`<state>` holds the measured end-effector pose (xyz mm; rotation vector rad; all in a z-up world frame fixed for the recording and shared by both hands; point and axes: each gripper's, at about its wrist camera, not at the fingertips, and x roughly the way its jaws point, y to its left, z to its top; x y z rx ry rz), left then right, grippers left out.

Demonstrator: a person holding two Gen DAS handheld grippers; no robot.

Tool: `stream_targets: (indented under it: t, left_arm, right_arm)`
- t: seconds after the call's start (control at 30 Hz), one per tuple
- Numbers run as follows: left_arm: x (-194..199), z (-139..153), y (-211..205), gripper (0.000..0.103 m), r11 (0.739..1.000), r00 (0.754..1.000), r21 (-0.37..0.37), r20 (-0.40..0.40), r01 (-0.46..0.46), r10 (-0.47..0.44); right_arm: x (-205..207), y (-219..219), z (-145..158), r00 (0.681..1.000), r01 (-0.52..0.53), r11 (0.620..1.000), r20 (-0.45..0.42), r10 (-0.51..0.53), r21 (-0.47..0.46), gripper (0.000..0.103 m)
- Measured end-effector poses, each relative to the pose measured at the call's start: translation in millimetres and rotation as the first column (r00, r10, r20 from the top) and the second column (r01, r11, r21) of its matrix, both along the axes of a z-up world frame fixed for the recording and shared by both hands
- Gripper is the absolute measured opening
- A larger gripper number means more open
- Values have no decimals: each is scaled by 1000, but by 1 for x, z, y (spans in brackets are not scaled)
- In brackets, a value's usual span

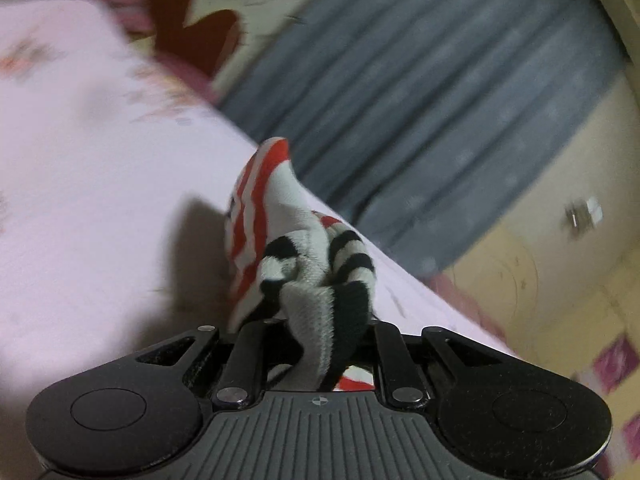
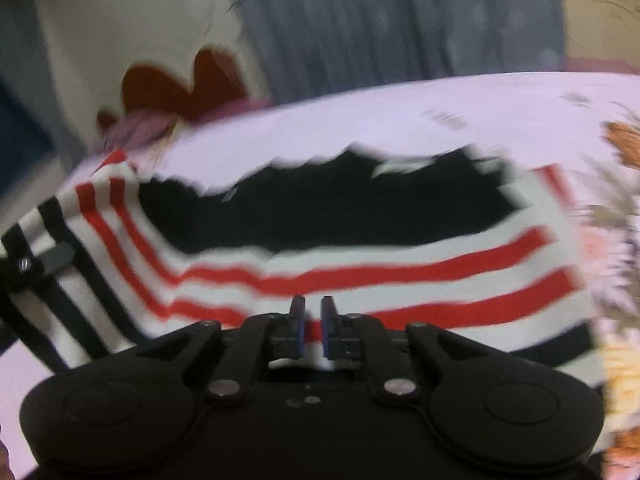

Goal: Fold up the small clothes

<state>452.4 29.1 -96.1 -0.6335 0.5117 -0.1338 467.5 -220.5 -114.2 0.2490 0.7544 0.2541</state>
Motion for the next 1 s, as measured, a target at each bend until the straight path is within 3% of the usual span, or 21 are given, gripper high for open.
stream_targets:
  t: [0.17, 0.27, 0.33, 0.37, 0.4, 0.47, 0.53, 0.6, 0.67, 0.77, 0.87, 0.93, 0.97, 1.0]
  left_arm:
    - [19, 28, -106, 14, 975, 986, 144, -16, 167, -167]
    - [26, 12, -184, 15, 924, 956, 245, -105, 293, -275]
    - [32, -17, -240, 31, 839, 906, 352, -234, 416, -352]
    - [33, -30, -259, 39, 801, 875, 371, -311, 470, -370]
    - [23, -28, -267, 43, 784, 879, 407, -301, 469, -369]
    - [5, -9, -257, 43, 792, 883, 391, -238, 469, -406]
    - [-4, 15, -226, 43, 842, 905, 332, -169, 425, -390]
    - [-7, 32, -190, 43, 867, 937, 356, -116, 348, -329]
    - [7, 37, -157, 43, 872, 963, 409, -103, 269, -249]
    - [28, 22, -126, 43, 891, 966, 378, -154, 253, -209]
    - [29, 11, -120, 43, 877, 963, 402, -159, 264, -218]
    - [20, -11, -130, 43, 854, 956, 434, -188, 287, -225]
    - [17, -19, -135, 43, 827, 957, 485, -197, 285, -214]
    - [12, -26, -137, 43, 819, 961, 507, -197, 270, -195]
  right_arm:
    - [-16, -98, 22, 989, 141, 985, 41, -145, 97, 10]
    - [-24, -154, 27, 977, 205, 965, 29, -212, 163, 14]
    - [-28, -182, 26, 974, 220, 953, 0, -225, 209, 32]
    - [-30, -194, 24, 972, 232, 945, -16, -235, 231, 53]
    - [-35, -205, 23, 968, 246, 936, -14, -251, 251, 65]
    - [-39, -218, 22, 972, 227, 933, -15, -233, 280, 60]
    - [-36, -223, 22, 982, 184, 932, -26, -185, 312, 55]
    - [-31, -218, 19, 991, 134, 936, -26, -132, 327, 55]
    - [-21, -205, 13, 995, 93, 937, -51, -81, 336, 55]
    - [-6, -184, 4, 996, 74, 953, -64, -58, 295, 55]
    - [20, -175, -6, 993, 94, 959, -101, -69, 269, 55]
    - [35, -172, -8, 994, 81, 959, -99, -56, 273, 48]
    - [42, -168, -7, 994, 71, 965, -94, -48, 253, 42]
    - [46, -163, -5, 996, 52, 974, -78, -36, 223, 28]
